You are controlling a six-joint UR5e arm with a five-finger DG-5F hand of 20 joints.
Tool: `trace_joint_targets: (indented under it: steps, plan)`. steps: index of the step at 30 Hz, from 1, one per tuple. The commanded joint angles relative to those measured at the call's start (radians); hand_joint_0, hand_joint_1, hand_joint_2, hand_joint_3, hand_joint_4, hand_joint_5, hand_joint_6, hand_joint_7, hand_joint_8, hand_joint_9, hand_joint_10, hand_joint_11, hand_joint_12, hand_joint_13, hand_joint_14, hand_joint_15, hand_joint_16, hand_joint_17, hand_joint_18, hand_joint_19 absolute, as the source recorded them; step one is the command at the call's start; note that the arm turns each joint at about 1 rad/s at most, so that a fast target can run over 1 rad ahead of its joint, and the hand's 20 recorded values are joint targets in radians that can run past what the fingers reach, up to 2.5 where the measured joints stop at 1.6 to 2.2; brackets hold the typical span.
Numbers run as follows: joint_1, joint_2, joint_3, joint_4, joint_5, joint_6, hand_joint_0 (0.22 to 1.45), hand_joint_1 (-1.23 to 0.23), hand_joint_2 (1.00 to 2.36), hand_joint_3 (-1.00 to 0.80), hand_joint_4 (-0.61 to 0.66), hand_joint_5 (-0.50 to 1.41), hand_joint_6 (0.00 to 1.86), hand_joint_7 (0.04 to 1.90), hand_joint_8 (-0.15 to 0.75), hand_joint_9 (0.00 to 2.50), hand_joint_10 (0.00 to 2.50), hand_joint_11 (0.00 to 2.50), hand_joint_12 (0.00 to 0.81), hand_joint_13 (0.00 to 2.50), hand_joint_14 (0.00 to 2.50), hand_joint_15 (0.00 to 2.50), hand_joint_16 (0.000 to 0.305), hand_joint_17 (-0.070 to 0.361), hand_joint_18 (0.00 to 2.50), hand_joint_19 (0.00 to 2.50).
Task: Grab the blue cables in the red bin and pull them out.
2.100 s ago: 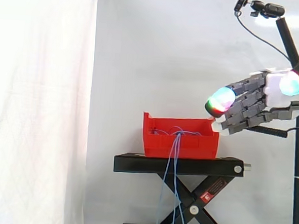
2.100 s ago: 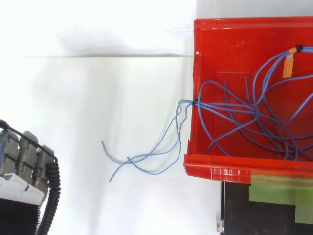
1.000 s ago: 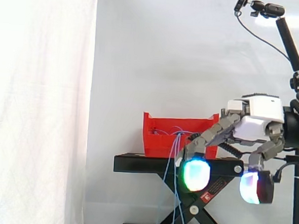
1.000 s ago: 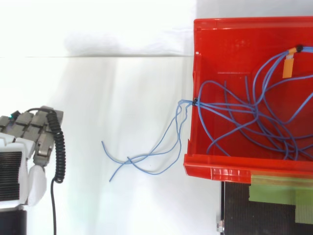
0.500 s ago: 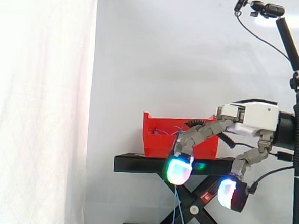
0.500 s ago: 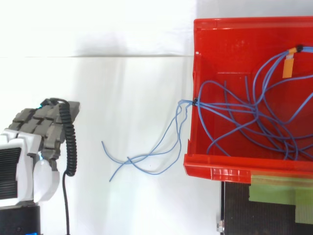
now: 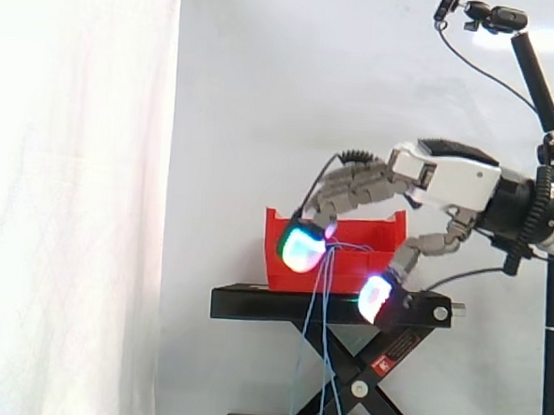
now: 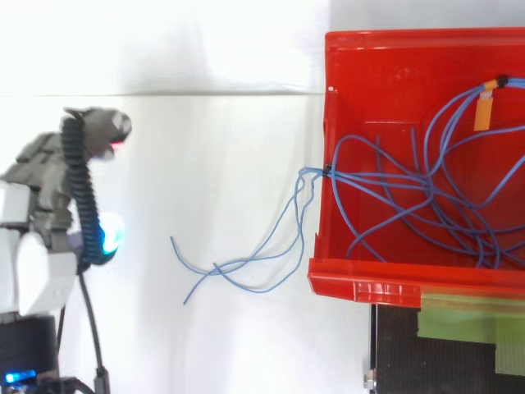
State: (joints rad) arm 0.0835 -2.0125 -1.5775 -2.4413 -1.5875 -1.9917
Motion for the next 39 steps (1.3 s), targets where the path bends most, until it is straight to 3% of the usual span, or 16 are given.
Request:
trace_joint_targets:
  steps: [1,4,5,7,9,13,15,16,17,19,21,22,26,33,38,39]
  plan:
    - [-0.011,0.000,0.034,-0.001,-0.037,-0.514,0.67,-1.11,1.00,-1.00,0.12,0.59,0.00,0.70,0.272,0.67,0.01,1.29,0.389,0.59,0.02,0.60,0.049,0.110,0.40,0.35]
    - [-0.014,0.000,0.036,0.019,-0.042,-0.554,0.67,-1.11,1.00,-1.00,0.11,0.59,0.00,0.70,0.275,0.67,0.01,1.28,0.389,0.59,0.02,0.60,0.049,0.110,0.40,0.35]
    - [-0.019,-0.022,0.037,0.025,-0.043,-0.560,0.67,-1.11,1.00,-1.00,0.12,0.59,0.00,0.70,0.276,0.67,0.01,1.29,0.390,0.59,0.02,0.60,0.049,0.110,0.40,0.35]
    - [-0.024,-0.035,0.039,0.028,-0.043,-0.559,0.67,-1.11,1.00,-1.00,0.12,0.59,0.00,0.70,0.275,0.67,0.01,1.29,0.388,0.59,0.02,0.60,0.049,0.110,0.40,0.35]
    - [-0.028,-0.080,0.042,0.031,-0.046,-0.554,0.67,-1.11,1.00,-1.00,0.12,0.59,0.00,0.70,0.276,0.67,0.01,1.29,0.388,0.58,0.02,0.59,0.049,0.110,0.40,0.35]
    - [-0.030,-0.094,0.042,0.019,-0.048,-0.525,0.67,-1.11,1.00,-1.00,0.11,0.59,0.00,0.70,0.277,0.67,0.01,1.28,0.388,0.58,0.02,0.59,0.049,0.109,0.39,0.35]
    - [-0.036,-0.094,0.059,-0.041,-0.054,-0.494,0.68,-1.11,1.00,-1.00,0.12,0.59,0.00,0.70,0.273,0.67,0.01,1.29,0.389,0.58,0.02,0.59,0.049,0.109,0.39,0.36]
    - [-0.048,-0.095,0.123,-0.165,-0.069,-0.467,0.68,-1.11,1.00,-1.00,0.11,0.59,0.00,0.70,0.275,0.67,0.01,1.29,0.388,0.58,0.02,0.59,0.049,0.109,0.39,0.36]
    - [-0.048,-0.095,0.123,-0.165,-0.069,-0.467,0.68,-1.11,1.00,-1.00,0.11,0.59,0.00,0.70,0.273,0.67,0.01,1.28,0.387,0.58,0.02,0.59,0.048,0.109,0.39,0.35]
    - [-0.059,-0.101,0.185,-0.292,-0.089,-0.416,0.68,-1.11,1.00,-1.00,0.11,0.59,0.00,0.70,0.272,0.67,0.01,1.29,0.387,0.57,0.02,0.58,0.048,0.109,0.39,0.36]
    - [-0.065,-0.106,0.215,-0.352,-0.100,-0.379,0.68,-1.11,1.00,-1.00,0.11,0.59,0.00,0.70,0.273,0.67,0.01,1.29,0.387,0.57,0.02,0.58,0.048,0.109,0.39,0.35]
    - [-0.071,-0.111,0.237,-0.407,-0.112,-0.333,0.68,-1.11,1.00,-1.00,0.11,0.59,0.00,0.70,0.274,0.67,0.01,1.28,0.387,0.57,0.02,0.58,0.048,0.109,0.39,0.35]
    - [-0.087,-0.112,0.241,-0.450,-0.118,-0.236,0.68,-1.11,1.00,-1.00,0.11,0.59,0.00,0.69,0.273,0.67,0.01,1.28,0.387,0.57,0.02,0.58,0.048,0.109,0.39,0.36]
    - [-0.102,-0.112,0.241,-0.510,-0.128,-0.118,0.68,-1.10,1.00,-1.00,0.11,0.59,0.00,0.70,0.270,0.67,0.01,1.28,0.386,0.57,0.02,0.58,0.048,0.109,0.38,0.36]
    - [-0.111,-0.161,0.254,-0.507,-0.163,-0.094,0.68,-1.10,1.00,-1.00,0.11,0.59,0.00,0.70,0.273,0.67,0.01,1.29,0.385,0.56,0.02,0.58,0.048,0.109,0.38,0.36]
    - [-0.114,-0.180,0.275,-0.504,-0.183,-0.091,0.68,-1.10,1.00,-1.00,0.11,0.59,0.00,0.69,0.272,0.67,0.01,1.28,0.386,0.56,0.02,0.58,0.048,0.109,0.38,0.36]
